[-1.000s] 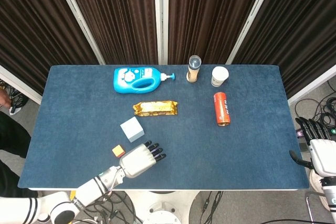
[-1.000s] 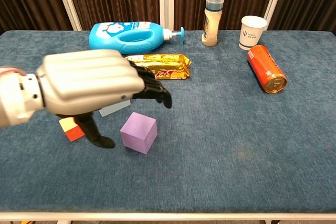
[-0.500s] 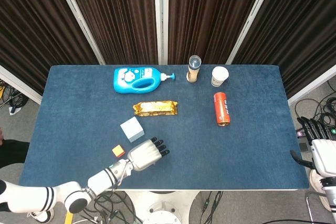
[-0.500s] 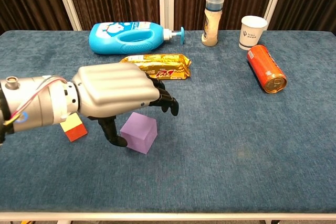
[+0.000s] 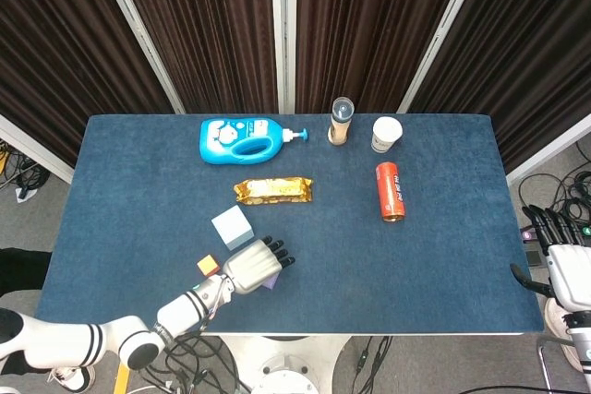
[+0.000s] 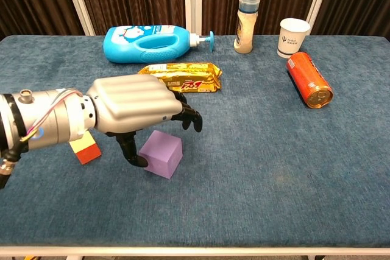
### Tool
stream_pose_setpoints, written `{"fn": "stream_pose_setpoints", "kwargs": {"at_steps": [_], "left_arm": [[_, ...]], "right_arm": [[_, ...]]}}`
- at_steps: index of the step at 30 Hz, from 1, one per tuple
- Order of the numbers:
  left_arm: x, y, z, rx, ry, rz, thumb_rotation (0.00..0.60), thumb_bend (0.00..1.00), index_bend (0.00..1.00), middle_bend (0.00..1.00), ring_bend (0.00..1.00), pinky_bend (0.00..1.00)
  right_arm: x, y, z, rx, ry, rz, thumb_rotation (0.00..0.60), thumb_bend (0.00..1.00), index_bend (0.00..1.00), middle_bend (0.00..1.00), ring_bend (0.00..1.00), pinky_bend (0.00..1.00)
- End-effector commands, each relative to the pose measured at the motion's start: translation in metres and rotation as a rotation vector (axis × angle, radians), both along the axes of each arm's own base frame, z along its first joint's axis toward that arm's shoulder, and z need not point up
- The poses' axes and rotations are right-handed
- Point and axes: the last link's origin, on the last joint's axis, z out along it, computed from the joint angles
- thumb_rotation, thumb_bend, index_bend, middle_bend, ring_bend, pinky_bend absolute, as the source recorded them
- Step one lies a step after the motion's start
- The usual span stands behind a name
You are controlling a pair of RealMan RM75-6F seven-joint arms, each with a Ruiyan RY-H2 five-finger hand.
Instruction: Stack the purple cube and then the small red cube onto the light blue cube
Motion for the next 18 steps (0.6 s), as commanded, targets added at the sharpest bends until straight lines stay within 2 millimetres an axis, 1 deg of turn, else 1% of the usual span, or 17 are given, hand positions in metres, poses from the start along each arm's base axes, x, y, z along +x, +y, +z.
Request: {"fn": "stream_pose_setpoints", "kwargs": {"at_steps": [1,8,18], "left_arm": [[-0.0028,0.0009,-0.0010,0.001,0.004,0.006,0.600,0.19,0.30,0.42,0.23,0.31],[-0.0087,0.0007,-0.0054,0.002,0.005,0.014,0.600,0.20,0.31,0.44,0.23,0.32],[-0.0084,-0.0018,-0.0092,0.002,-0.011,0.003,0.600,0.21,0.32,0.48,0.24,0.32]], "right_arm": [[-0.0004,0.0002,-0.0002,0.000,0.000,-0.001,0.600,0.19,0.02,0.06,0.00,0.00],[-0.0014,0.0006,-0.0004,-0.001,-0.001,-0.001,0.600,0.19,0.02,0.06,0.00,0.00],[-0.0013,-0.0003,-0.0003,-0.001,-0.002,-0.002,0.600,0.19,0.02,0.06,0.00,0.00]]}}
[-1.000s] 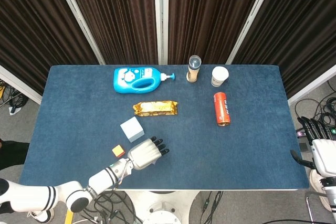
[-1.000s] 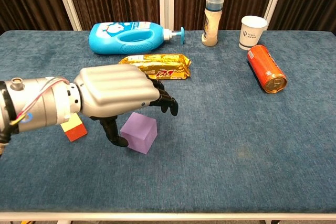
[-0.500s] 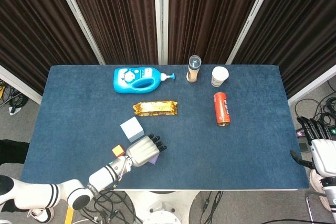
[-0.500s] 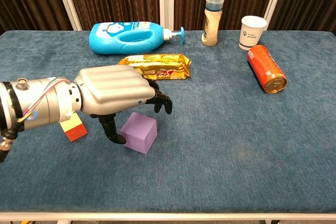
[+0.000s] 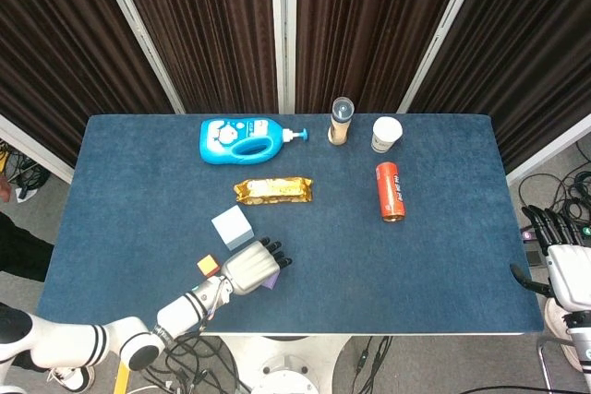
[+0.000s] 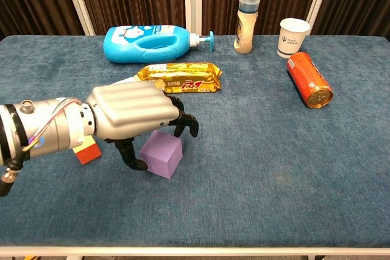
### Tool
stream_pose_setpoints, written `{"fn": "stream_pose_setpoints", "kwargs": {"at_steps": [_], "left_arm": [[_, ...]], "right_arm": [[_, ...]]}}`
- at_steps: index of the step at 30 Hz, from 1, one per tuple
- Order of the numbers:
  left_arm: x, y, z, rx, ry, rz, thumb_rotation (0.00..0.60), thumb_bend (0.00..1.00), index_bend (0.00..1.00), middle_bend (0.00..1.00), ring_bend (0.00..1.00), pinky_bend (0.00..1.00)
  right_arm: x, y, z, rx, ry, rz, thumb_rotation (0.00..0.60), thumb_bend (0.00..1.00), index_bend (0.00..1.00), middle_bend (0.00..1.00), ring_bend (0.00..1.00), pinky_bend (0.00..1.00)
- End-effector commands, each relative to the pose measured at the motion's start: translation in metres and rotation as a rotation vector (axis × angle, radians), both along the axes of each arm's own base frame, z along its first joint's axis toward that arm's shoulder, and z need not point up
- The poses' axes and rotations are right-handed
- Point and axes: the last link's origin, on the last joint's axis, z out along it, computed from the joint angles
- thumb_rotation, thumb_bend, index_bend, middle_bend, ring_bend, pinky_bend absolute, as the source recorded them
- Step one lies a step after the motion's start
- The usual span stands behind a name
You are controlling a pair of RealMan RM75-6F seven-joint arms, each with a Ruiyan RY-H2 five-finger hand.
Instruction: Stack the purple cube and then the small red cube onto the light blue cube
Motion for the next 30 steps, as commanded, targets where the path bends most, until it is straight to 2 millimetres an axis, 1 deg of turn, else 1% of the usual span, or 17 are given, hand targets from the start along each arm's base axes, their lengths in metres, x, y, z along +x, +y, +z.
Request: {"fn": "stream_pose_setpoints", "kwargs": {"at_steps": [1,9,19,22,27,30], "left_arm": [[0.000,0.000,-0.001,0.002,-0.001,-0.002,0.600,0.22,0.32,0.48,0.25,0.32],[-0.001,0.000,-0.003,0.001,-0.007,0.006,0.600,0.24,0.33,0.51,0.25,0.32],[0.000,-0.002,0.002,0.005,-0.034,0.008,0.600,0.26,0.35,0.54,0.27,0.33],[0.003,-0.002,0.008,0.005,-0.038,0.000,0.600,0.26,0.35,0.54,0.27,0.33],[0.013,-0.008,0.030,0.003,-0.079,-0.006,0.600,0.26,0.35,0.54,0.27,0.33],[0.023,-0.012,0.045,0.016,-0.086,-0.053,0.600,0.26,0.35,0.54,0.27,0.33]], "right_arm": [[0.000,0.000,0.000,-0.001,0.000,0.000,0.600,0.19,0.02,0.06,0.00,0.00],[0.000,0.000,0.000,-0.002,-0.001,0.000,0.600,0.19,0.02,0.06,0.00,0.00],[0.000,0.000,0.000,-0.001,0.003,-0.001,0.600,0.19,0.02,0.06,0.00,0.00],[0.000,0.000,0.000,-0.002,0.003,-0.002,0.600,0.19,0.02,0.06,0.00,0.00],[0.000,-0.001,-0.001,0.000,0.005,-0.004,0.600,0.19,0.02,0.06,0.00,0.00],[0.000,0.000,-0.002,0.001,0.009,-0.002,0.600,0.19,0.02,0.06,0.00,0.00]]}}
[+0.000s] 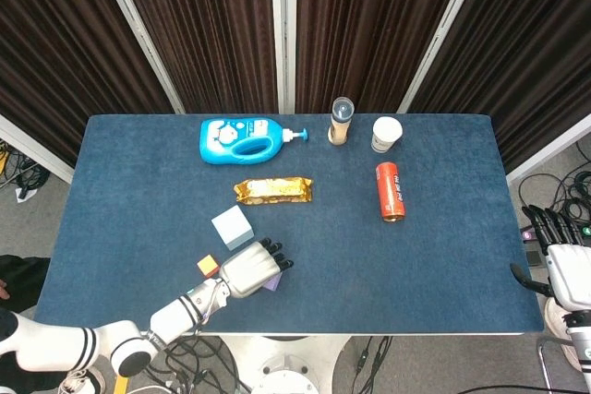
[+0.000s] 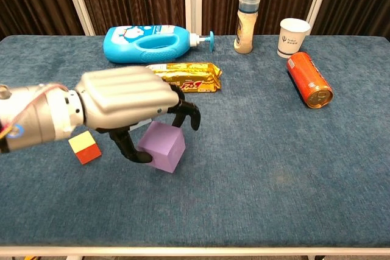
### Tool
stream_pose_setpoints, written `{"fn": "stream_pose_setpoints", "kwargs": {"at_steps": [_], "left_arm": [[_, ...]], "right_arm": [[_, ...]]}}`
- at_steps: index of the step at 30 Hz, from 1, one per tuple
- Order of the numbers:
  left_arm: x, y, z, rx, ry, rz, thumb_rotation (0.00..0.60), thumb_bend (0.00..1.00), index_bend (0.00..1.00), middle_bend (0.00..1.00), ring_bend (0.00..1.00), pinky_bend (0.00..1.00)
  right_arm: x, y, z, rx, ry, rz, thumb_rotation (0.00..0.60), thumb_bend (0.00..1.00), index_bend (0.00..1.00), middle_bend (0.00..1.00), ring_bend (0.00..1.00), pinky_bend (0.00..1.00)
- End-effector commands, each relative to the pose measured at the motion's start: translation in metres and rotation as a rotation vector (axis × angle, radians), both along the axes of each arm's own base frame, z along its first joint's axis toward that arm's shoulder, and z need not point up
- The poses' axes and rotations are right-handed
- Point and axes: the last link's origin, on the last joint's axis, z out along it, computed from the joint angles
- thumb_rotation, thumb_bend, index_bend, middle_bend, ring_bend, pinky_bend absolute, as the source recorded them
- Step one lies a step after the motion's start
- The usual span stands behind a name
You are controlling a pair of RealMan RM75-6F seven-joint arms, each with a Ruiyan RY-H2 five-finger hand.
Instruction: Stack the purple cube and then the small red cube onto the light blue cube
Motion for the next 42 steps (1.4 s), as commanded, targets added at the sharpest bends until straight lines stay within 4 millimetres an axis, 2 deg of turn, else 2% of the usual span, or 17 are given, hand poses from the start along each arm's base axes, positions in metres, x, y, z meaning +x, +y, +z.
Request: {"fn": "stream_pose_setpoints", "kwargs": {"at_steps": [1,5,9,13,20,31,42], "left_arm": [[0.012,-0.003,0.022,0.028,-0.011,-0.059,0.600,0.26,0.35,0.54,0.27,0.33],[0.019,0.005,0.039,0.090,0.011,-0.134,0.600,0.26,0.35,0.54,0.27,0.33],[0.015,0.018,0.050,0.115,0.032,-0.110,0.600,0.26,0.35,0.54,0.27,0.33],[0.011,0.032,0.057,0.158,0.069,-0.171,0.600,0.26,0.35,0.54,0.27,0.32],[-0.004,0.051,0.060,0.160,0.065,-0.202,0.600,0.26,0.35,0.54,0.27,0.32],[-0.010,0.069,0.063,0.145,0.061,-0.281,0.600,0.26,0.35,0.54,0.27,0.32],[-0.025,0.099,0.070,0.112,0.076,-0.358,0.600,0.26,0.35,0.54,0.27,0.32]], "right_arm": [[0.000,0.000,-0.001,0.001,0.003,0.002,0.600,0.19,0.02,0.06,0.00,0.00],[0.001,0.001,-0.003,0.000,0.011,0.005,0.600,0.19,0.02,0.06,0.00,0.00],[0.003,0.000,-0.003,-0.013,0.014,0.027,0.600,0.19,0.02,0.06,0.00,0.00],[0.003,0.000,-0.003,-0.024,0.007,0.047,0.600,0.19,0.02,0.06,0.00,0.00],[0.002,-0.001,-0.005,-0.027,0.006,0.044,0.600,0.19,0.02,0.06,0.00,0.00],[0.004,-0.004,-0.008,-0.055,0.007,0.080,0.600,0.19,0.02,0.06,0.00,0.00],[0.007,-0.013,-0.019,-0.062,-0.037,0.171,0.600,0.19,0.02,0.07,0.00,0.00]]}}
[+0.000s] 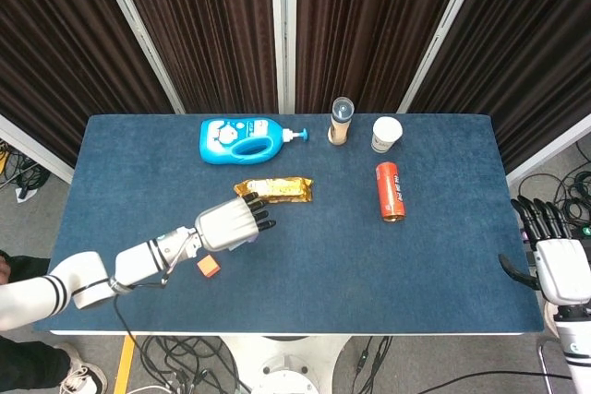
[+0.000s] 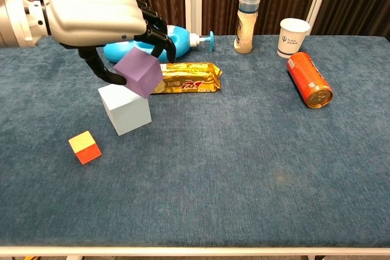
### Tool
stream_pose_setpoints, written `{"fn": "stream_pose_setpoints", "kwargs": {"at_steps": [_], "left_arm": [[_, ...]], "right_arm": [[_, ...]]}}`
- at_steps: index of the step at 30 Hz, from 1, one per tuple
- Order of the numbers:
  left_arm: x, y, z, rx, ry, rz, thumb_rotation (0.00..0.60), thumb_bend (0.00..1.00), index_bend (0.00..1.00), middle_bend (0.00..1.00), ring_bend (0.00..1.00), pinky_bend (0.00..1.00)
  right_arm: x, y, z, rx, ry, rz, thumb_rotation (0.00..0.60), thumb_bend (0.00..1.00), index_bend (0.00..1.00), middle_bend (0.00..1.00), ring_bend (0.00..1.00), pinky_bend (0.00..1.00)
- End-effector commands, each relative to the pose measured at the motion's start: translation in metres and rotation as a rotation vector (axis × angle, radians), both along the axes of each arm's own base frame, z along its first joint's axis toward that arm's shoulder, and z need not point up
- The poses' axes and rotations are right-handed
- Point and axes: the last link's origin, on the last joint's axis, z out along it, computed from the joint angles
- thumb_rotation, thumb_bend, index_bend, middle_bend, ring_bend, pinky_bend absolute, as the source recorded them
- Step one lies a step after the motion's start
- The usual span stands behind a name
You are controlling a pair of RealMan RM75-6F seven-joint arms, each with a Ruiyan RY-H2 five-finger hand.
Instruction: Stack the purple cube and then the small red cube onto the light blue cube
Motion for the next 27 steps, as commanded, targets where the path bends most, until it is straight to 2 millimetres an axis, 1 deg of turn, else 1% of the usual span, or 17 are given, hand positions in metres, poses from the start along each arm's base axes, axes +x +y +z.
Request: {"fn": "stream_pose_setpoints", "kwargs": {"at_steps": [1,8,20,27], "left_arm": [[-0.005,0.009,0.001,-0.029,0.017,-0.026,0.600,0.26,0.35,0.54,0.27,0.32],[-0.019,0.021,0.005,-0.079,0.047,-0.036,0.600,0.26,0.35,0.54,0.27,0.32],[-0.027,0.036,0.015,-0.113,0.101,-0.096,0.600,0.26,0.35,0.54,0.27,0.32],[-0.035,0.040,0.015,-0.138,0.114,-0.087,0.600,0.26,0.35,0.54,0.27,0.32]], "right_arm": [[0.002,-0.002,-0.005,0.017,-0.025,0.038,0.600,0.19,0.02,0.07,0.00,0.00],[0.002,-0.004,-0.011,0.057,-0.061,0.070,0.600,0.20,0.02,0.07,0.00,0.00],[0.001,-0.008,-0.017,0.051,-0.041,0.053,0.600,0.20,0.02,0.07,0.00,0.00],[-0.001,-0.009,-0.017,0.013,-0.012,0.041,0.600,0.20,0.02,0.07,0.00,0.00]]}}
